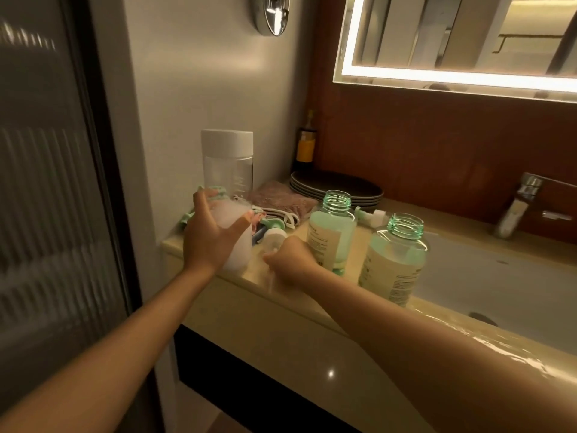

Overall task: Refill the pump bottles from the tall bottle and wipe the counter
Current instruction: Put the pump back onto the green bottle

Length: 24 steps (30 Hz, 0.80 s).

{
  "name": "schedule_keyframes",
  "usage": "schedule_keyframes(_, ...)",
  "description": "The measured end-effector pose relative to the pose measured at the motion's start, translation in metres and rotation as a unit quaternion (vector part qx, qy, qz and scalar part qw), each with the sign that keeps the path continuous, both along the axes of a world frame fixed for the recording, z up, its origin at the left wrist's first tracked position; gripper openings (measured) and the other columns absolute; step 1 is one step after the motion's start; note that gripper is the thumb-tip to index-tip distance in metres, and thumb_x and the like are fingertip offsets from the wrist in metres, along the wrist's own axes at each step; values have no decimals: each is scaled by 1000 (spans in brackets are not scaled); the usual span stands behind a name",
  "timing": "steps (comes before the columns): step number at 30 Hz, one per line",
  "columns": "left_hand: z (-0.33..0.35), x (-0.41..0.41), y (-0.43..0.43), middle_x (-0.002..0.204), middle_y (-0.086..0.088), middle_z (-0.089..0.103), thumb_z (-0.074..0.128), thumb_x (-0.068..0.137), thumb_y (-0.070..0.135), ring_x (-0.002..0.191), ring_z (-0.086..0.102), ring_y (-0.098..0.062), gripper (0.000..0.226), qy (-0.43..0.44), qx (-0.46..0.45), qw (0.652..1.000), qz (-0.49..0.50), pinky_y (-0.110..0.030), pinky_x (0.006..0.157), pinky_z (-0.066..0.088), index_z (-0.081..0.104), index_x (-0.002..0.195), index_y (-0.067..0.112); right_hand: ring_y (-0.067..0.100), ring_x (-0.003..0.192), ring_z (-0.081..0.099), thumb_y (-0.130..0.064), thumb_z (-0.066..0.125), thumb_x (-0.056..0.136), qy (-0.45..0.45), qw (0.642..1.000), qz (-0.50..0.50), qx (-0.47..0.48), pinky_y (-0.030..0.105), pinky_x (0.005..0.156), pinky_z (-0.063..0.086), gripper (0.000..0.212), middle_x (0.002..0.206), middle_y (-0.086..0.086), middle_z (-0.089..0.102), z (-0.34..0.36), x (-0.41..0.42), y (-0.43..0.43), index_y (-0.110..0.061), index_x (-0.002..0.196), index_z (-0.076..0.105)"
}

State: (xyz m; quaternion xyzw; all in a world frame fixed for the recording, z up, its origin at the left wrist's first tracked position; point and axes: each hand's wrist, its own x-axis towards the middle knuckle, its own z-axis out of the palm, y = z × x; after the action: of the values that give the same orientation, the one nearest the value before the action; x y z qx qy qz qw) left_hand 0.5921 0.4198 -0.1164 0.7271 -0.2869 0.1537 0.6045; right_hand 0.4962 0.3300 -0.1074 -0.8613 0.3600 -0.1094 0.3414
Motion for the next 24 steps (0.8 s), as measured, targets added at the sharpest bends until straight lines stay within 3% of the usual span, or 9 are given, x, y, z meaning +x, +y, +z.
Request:
schedule_keyframes(3,1,0,-1,117,-9,56,76,69,38,93,50,-19,67,-12,-5,1000,-8,-26,73,36,40,120,13,22,81,59,-16,50,91,-16,999,-22,25,31,70,50,11,85,8,57,1,2,-2,-7,96,52)
schedule_keyframes(7,0,1,-1,117,-8,56,77,65,40,98,54,-22,69,-11,-7,1000,-21,-26,74,37,41,119,15,16,63,49,-22,45,94,-57,998,-27,-12,26,53,38,19,70,3,50,5,-6,-5,-6,89,55)
schedule_keyframes(11,-1,-7,2,116,-4,54,64,54,56,96,50,-18,81,15,-20,999,-29,-27,75,39,40,122,17,26,82,60,-27,43,96,-100,994,-24,-23,37,72,49,32,91,14,65,14,-20,-3,-2,99,62)
schedule_keyframes(13,-2,-10,3,114,-2,52,62,53,60,95,49,-19,85,23,-27,999,-22,-29,74,40,39,123,17,24,83,59,-29,41,97,-120,992,-17,-22,36,73,48,32,92,13,64,24,-31,-1,-4,101,61)
schedule_keyframes(18,-6,-21,-10,119,-8,55,65,59,51,100,54,-24,75,31,-26,999,-30,-33,79,43,39,119,16,12,57,44,-29,42,97,-163,987,9,3,24,50,34,26,67,1,52,57,-73,0,-12,85,58)
schedule_keyframes(24,-10,-41,-39,122,-11,51,69,66,54,104,53,-28,78,3,-14,999,-45,-34,78,41,34,124,14,5,46,38,-28,40,98,-289,957,7,37,15,39,28,30,60,-3,47,92,-120,-14,-16,74,54)
